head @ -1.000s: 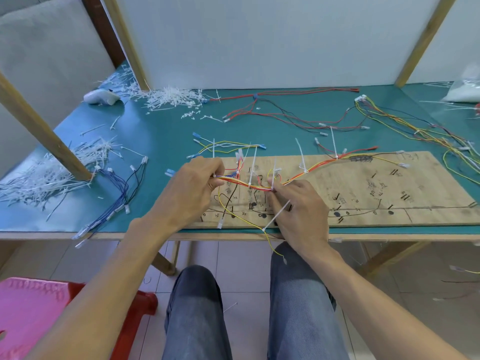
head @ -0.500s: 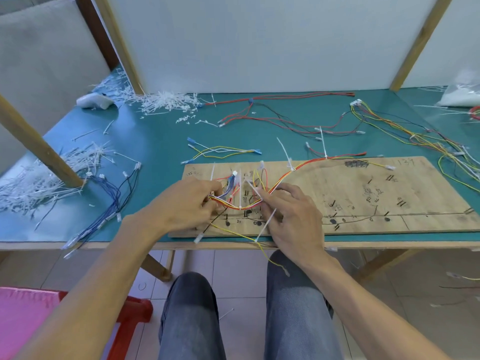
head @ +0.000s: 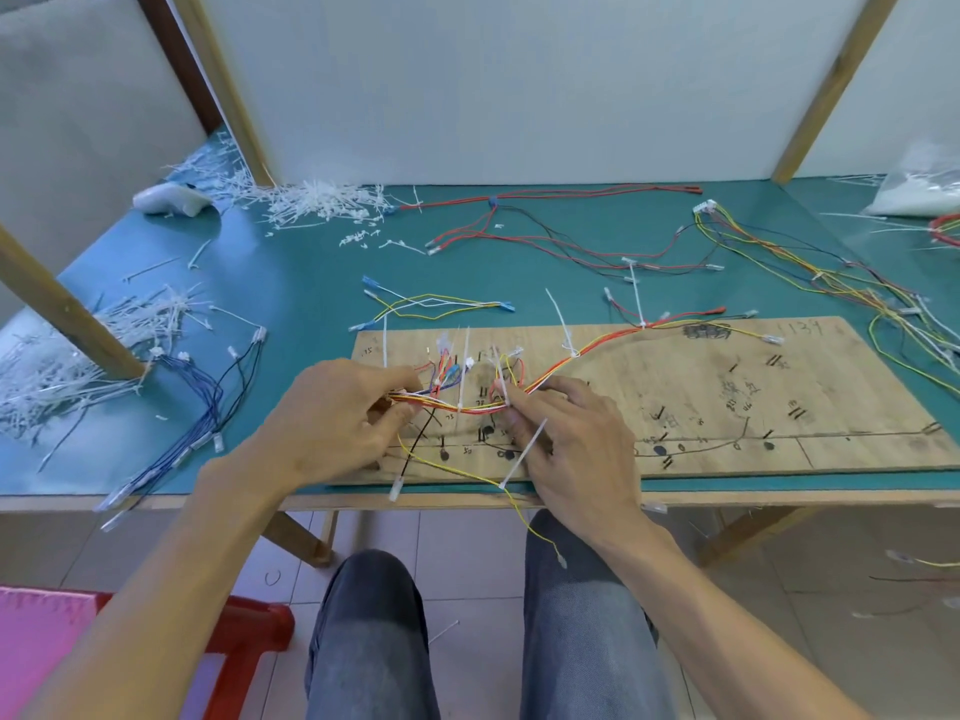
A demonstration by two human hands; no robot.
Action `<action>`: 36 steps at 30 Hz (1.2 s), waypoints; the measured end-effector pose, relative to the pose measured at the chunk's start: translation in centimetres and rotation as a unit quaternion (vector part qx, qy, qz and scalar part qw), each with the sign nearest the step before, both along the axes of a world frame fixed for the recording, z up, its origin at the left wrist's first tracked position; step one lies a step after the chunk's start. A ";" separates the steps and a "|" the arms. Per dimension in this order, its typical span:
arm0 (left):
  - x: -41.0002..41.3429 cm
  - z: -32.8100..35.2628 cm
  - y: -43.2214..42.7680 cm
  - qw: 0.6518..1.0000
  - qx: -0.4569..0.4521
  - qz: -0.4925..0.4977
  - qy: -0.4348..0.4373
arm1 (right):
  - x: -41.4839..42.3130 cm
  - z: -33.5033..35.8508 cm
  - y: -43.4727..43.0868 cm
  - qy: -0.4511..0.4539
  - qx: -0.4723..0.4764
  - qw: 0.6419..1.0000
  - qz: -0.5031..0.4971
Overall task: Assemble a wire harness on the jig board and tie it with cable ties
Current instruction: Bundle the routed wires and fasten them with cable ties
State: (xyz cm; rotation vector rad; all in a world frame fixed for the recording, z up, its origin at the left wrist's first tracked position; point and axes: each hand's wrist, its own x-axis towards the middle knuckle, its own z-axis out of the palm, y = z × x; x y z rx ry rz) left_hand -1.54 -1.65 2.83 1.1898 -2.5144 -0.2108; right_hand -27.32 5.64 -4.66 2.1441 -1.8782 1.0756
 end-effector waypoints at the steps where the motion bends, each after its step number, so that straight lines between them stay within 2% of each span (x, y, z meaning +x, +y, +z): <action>1: 0.1 0.2 -0.2 1.000 0.009 -0.010 -0.004 | 0.0 0.0 0.0 -0.003 0.001 1.000 0.000; 6: 0.0 0.3 -0.5 0.998 0.034 -0.042 -0.029 | 0.0 0.1 0.1 -0.007 -0.003 1.000 0.003; 11: 0.5 1.0 -0.7 1.000 -0.005 0.011 -0.022 | 0.1 0.1 0.0 0.015 0.017 1.000 0.001; 14: 0.4 1.4 -0.2 0.999 -0.022 0.010 -0.038 | -0.1 -0.1 -0.1 0.004 0.010 1.000 0.000; 19: -0.6 1.8 0.8 1.000 -0.012 -0.012 0.016 | -0.1 0.1 0.0 -0.027 -0.001 1.000 -0.003; 21: -0.9 2.2 1.0 0.998 -0.034 -0.019 0.041 | -0.1 0.2 0.0 -0.023 -0.005 1.000 -0.006; 24: -0.8 3.5 0.7 0.996 -0.082 -0.036 0.021 | 0.1 0.4 0.0 -0.019 0.009 1.000 -0.012; 27: -1.1 4.6 0.6 0.990 -0.130 -0.061 -0.004 | 0.2 0.8 0.1 -0.086 0.018 0.995 -0.045; 30: -1.7 5.0 1.1 0.982 -0.175 -0.058 0.034 | 0.1 1.2 0.0 -0.174 0.023 0.982 -0.075; 32: -1.8 5.1 1.2 0.986 -0.129 -0.024 0.105 | 0.0 1.5 0.0 -0.205 0.023 0.975 -0.082; 34: -1.7 5.6 1.1 0.985 -0.006 0.002 0.171 | -0.1 1.9 0.2 -0.212 0.028 0.974 -0.075; 36: -1.8 6.3 1.1 0.984 0.053 -0.009 0.171 | -0.1 2.1 0.4 -0.210 0.032 0.975 -0.060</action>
